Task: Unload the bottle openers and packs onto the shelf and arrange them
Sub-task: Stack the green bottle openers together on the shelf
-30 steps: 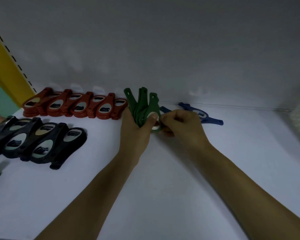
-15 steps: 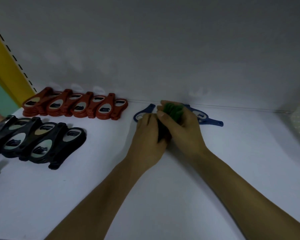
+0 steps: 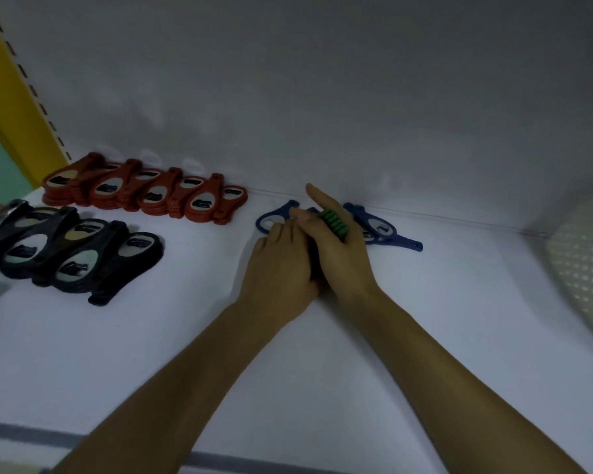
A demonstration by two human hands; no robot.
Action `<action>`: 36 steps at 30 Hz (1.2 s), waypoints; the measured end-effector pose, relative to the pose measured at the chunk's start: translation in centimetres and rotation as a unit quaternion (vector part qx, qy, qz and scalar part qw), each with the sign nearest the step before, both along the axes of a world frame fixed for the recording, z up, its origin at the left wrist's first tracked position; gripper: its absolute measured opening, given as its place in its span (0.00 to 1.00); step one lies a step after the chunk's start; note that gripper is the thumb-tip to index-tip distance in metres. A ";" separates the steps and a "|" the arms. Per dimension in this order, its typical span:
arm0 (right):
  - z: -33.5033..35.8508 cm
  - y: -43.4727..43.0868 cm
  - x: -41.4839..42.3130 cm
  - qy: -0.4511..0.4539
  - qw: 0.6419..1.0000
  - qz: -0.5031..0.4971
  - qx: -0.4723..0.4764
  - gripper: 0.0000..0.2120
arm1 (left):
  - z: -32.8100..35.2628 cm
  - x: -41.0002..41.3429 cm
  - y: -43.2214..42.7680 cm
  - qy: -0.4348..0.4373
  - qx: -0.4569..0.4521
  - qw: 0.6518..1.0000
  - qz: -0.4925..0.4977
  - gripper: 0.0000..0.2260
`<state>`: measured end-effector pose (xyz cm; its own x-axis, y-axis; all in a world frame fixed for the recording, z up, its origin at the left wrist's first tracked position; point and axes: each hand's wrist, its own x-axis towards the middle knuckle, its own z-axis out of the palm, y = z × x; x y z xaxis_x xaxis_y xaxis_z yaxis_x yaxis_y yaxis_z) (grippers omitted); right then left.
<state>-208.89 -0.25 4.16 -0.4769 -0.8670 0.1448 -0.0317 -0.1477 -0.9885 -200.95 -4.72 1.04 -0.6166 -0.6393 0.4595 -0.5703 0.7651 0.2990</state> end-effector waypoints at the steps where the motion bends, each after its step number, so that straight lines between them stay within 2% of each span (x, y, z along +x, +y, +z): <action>1: 0.2 0.0 0.1 -0.014 1.000 0.004 0.007 0.14 | 0.0 0.0 0.1 -0.014 -0.009 1.000 0.011 0.25; 3: 0.6 0.2 0.2 -0.059 0.998 -0.011 0.007 0.11 | 0.5 0.3 0.4 -0.049 -0.024 0.998 0.029 0.23; 5: 1.0 0.6 0.9 -0.164 0.987 0.006 -0.004 0.10 | 1.3 1.4 0.7 -0.045 -0.025 0.998 0.025 0.22; 8: 1.3 0.6 2.8 -0.313 0.944 0.101 -0.005 0.09 | 2.6 5.2 2.0 0.090 0.056 0.994 0.013 0.19; 11: 2.5 -0.3 6.5 -0.345 0.921 0.179 0.022 0.16 | 3.7 10.4 3.4 0.194 0.080 0.977 0.045 0.12; 13: 3.4 -0.8 9.7 -0.308 0.921 0.233 0.054 0.11 | 4.0 13.9 4.2 0.241 0.097 0.963 0.066 0.09; 15: 4.0 -1.2 12.7 -0.231 0.923 0.296 0.078 0.07 | 4.2 17.3 5.1 0.280 0.125 0.946 0.107 0.07; 18: 3.7 -1.2 15.4 -0.111 0.923 0.363 0.061 0.09 | 4.1 21.4 6.3 0.313 0.172 0.921 0.153 0.13; 20: 3.1 -0.9 16.4 -0.094 0.914 0.392 0.053 0.14 | 4.0 23.5 6.9 0.325 0.210 0.909 0.155 0.18; 22: 2.7 -0.6 17.2 -0.103 0.905 0.408 0.061 0.18 | 3.8 24.9 7.2 0.345 0.260 0.890 0.146 0.22; 24: 2.4 -0.4 17.7 -0.091 0.908 0.403 0.071 0.18 | 3.5 25.7 7.3 0.347 0.304 0.876 0.143 0.23; 27: 2.4 -0.2 18.4 -0.018 0.926 0.367 0.085 0.17 | 2.7 26.0 7.3 0.356 0.327 0.860 0.163 0.20; 29: 2.7 -0.1 18.7 0.015 0.936 0.340 0.084 0.13 | 2.6 26.0 7.5 0.344 0.282 0.874 0.197 0.22; 31: 3.2 0.0 18.9 0.021 0.942 0.326 0.074 0.08 | 2.7 25.9 7.6 0.231 0.140 0.932 0.240 0.30; 33: 3.6 0.2 19.1 0.024 0.945 0.318 0.067 0.06 | 2.9 25.3 7.4 0.105 -0.005 0.961 0.257 0.33; 34: 3.7 0.2 19.3 0.026 0.948 0.311 0.063 0.06 | 3.1 24.9 7.1 0.071 -0.025 0.964 0.255 0.30; 36: 3.9 0.2 19.4 0.029 0.954 0.294 0.054 0.07 | 3.5 24.3 6.4 0.079 -0.005 0.968 0.239 0.23</action>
